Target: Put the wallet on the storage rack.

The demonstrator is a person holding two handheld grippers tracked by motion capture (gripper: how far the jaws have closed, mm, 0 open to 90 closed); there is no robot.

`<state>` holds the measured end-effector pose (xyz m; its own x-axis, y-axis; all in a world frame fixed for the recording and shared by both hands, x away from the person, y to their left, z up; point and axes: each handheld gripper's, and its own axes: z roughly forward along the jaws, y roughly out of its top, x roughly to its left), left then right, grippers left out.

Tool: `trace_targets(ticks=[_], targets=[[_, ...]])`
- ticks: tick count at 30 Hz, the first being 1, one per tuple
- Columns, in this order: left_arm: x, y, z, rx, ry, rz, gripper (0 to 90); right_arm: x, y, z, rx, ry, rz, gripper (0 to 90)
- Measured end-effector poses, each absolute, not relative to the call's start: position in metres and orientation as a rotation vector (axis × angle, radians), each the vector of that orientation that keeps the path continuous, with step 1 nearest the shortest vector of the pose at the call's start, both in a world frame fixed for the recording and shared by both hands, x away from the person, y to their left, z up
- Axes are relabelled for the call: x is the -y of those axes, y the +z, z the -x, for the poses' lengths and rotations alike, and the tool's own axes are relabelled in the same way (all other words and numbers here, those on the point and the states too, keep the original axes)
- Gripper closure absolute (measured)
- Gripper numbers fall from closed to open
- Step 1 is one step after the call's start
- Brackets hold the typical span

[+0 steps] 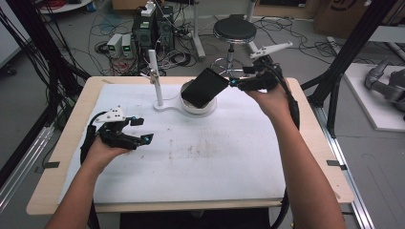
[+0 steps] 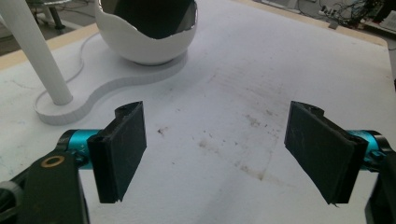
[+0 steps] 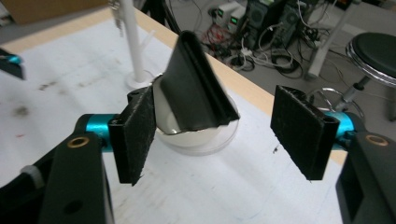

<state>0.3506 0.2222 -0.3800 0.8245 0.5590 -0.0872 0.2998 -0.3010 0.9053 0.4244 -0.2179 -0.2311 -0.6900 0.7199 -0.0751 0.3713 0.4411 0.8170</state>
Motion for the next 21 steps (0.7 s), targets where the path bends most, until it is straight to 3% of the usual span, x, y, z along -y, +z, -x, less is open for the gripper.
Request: trace_targets(ticks=[11,21], targets=[[-0.223,-0.378,-0.345,-0.627,0.326,-1.87,17.9,0.259,-0.265,-0.359,-2.23,1.364,-0.814,26.5],[-0.221,-0.385,-0.346,-0.624,0.329,-1.858,16.2,0.279,-0.346,-0.326,-2.201,1.506,-0.86,22.8]])
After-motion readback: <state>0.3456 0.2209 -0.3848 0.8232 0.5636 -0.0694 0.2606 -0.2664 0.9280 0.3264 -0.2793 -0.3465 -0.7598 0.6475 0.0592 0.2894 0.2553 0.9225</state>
